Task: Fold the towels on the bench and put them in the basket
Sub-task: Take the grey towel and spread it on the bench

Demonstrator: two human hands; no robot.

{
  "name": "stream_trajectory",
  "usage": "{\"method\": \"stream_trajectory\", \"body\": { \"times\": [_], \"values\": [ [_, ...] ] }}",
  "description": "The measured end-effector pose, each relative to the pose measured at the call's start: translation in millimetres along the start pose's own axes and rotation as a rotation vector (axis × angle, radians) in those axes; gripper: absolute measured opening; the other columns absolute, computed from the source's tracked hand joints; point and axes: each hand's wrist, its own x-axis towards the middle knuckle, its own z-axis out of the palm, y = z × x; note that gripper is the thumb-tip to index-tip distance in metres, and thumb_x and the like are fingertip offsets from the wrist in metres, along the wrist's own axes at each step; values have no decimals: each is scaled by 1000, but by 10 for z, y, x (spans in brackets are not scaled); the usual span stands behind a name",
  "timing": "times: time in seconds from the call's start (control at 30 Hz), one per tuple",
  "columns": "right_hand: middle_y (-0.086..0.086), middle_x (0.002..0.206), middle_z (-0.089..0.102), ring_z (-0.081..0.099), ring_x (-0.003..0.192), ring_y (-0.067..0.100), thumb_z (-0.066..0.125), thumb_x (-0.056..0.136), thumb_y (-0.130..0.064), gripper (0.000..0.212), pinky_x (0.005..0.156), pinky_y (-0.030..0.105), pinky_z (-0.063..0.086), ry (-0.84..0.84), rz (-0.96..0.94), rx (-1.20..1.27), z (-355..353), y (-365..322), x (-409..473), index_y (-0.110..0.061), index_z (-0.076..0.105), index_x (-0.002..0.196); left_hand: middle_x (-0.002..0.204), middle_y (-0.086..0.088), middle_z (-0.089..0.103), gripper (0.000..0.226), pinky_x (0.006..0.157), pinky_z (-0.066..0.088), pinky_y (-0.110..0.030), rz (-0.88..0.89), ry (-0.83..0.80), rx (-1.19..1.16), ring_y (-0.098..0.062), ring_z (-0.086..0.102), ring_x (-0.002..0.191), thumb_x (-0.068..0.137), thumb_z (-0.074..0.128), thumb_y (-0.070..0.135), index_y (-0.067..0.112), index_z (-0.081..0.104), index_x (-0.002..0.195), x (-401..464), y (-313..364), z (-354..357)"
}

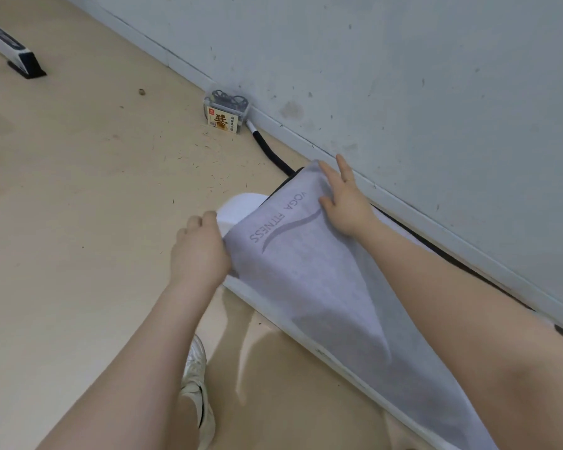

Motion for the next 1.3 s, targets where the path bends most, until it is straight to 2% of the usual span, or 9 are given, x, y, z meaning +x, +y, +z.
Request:
{"method": "stream_trajectory", "body": {
  "times": [0.13,0.3,0.43,0.6,0.73,0.8,0.9,1.13,1.3],
  "values": [
    [11,158,8,19,144,24,42,97,-13,48,113,29,21,49,50,26,-97,196,-512,-11,33,144,136,-8,42,48,93,34,-35,374,138,-4,-29,38,122,88,43,9,12,40,135,-359,642,174],
    [12,143,39,38,130,31,43,95,-9,32,103,31,29,228,236,45,-453,864,-1610,-5,51,126,121,-8,54,43,91,42,-38,856,-199,-35,-31,52,109,84,30,22,10,59,114,-900,1220,795],
    [14,134,46,43,123,32,46,93,-6,34,99,34,34,350,577,28,-729,1489,-2668,-3,50,126,141,-7,43,44,101,35,-34,941,-354,-36,-26,43,127,89,29,18,8,53,125,-1385,1681,1184],
    [18,130,47,52,111,36,53,91,-29,52,88,42,47,352,1084,160,-726,1936,-3735,-3,40,134,158,-4,10,49,116,10,-31,1036,-434,170,-20,12,145,101,28,24,11,20,147,-1806,2230,1645],
    [13,117,53,53,107,33,61,85,-41,50,87,39,46,366,1104,275,-576,1994,-4042,-6,53,120,159,-4,1,57,119,1,-31,984,-432,346,-19,1,146,101,21,35,10,4,149,-1935,2368,1938],
    [11,99,59,54,96,32,61,83,-41,23,76,37,45,364,1046,301,-548,1978,-3994,-18,60,87,159,-3,-1,58,119,-1,-31,975,-401,402,-18,-1,146,101,20,37,11,1,149,-1949,2382,1979],
    [13,85,56,53,83,32,55,85,-30,29,63,31,38,312,986,250,-577,1975,-3893,-23,42,59,159,-1,-3,59,119,-2,-31,955,-409,438,-16,-4,146,101,19,39,13,0,150,-1943,2398,1960],
    [12,114,53,47,111,35,50,85,-24,26,86,39,41,231,1114,-50,-745,2021,-4040,-8,51,106,159,-3,-5,61,117,-5,-31,925,-405,473,-16,-5,146,100,18,44,14,-1,150,-1868,2456,1961],
    [12,136,45,38,123,33,39,97,-22,37,95,42,37,312,881,65,-810,2246,-3678,-13,40,133,159,-3,-4,59,118,-2,-33,914,-360,413,-19,-3,146,100,19,42,16,3,150,-1701,2621,1966]
  ]
}}
